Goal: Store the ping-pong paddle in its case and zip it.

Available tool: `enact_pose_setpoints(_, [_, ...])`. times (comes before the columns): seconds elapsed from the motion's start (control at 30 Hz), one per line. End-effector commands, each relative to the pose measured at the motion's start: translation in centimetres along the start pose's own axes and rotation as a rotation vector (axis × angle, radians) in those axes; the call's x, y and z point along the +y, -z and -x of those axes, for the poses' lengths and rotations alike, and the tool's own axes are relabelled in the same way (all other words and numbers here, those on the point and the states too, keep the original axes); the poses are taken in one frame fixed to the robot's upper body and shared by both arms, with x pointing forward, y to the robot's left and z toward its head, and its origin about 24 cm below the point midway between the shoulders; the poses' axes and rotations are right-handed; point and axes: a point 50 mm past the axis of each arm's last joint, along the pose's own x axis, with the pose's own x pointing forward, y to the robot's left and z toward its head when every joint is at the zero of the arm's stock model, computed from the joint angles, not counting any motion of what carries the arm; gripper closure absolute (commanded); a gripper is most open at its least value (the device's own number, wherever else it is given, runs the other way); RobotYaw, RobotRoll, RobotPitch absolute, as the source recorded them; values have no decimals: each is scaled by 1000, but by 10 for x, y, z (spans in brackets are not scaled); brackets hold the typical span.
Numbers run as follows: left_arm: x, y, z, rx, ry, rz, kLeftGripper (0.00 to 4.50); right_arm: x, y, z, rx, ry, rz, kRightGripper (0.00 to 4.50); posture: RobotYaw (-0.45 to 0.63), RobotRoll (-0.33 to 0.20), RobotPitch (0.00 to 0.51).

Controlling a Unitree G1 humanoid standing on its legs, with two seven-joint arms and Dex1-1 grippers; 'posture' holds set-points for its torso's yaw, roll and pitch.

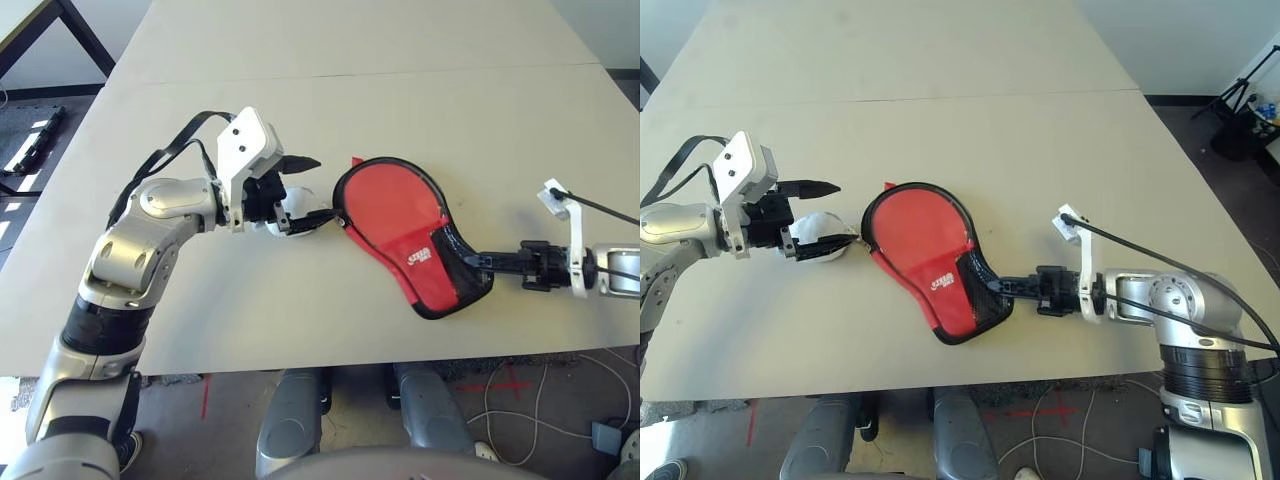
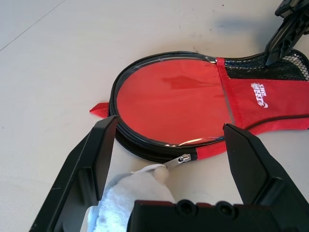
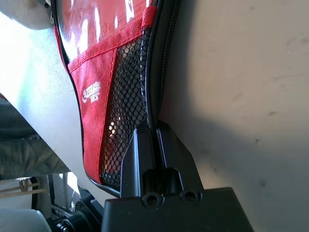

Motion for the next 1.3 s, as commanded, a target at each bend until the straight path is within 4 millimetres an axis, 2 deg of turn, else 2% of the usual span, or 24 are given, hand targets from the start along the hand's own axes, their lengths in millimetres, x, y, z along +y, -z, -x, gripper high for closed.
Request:
enact_pose_setpoints(0.03, [-3, 5, -1, 14, 12, 5, 0, 5, 8, 0, 36, -27, -12, 4475, -15, 0, 229])
enact_pose_setpoints(0.4, [-3, 6, -2, 16, 19, 8, 0, 17, 17, -11, 27, -66, 3, 4475, -25, 0, 230])
enact_pose_setpoints(0.57, [-3, 7, -3, 17, 22, 8, 0, 18, 5, -5, -55, -68, 44, 3020, -30, 0, 230])
enact_pose_setpoints(0.77, [-3, 7, -2, 19, 26, 10, 0, 7, -19, 25, -136, 9, 169, 1205, -33, 0, 230])
enact_pose_setpoints(0.9, [-1, 9, 0, 28, 21, 14, 0, -5, -36, 34, -208, 88, 319, 26, -33, 0, 228])
enact_pose_setpoints(1.1, [3, 11, 7, 53, 0, 16, 0, -10, -64, 25, -306, 122, 536, 26, -29, 0, 223])
enact_pose_setpoints(1.3, [1, 14, 13, 65, -13, 34, 0, -3, -83, 2, -358, 63, 706, 26, -15, 0, 205])
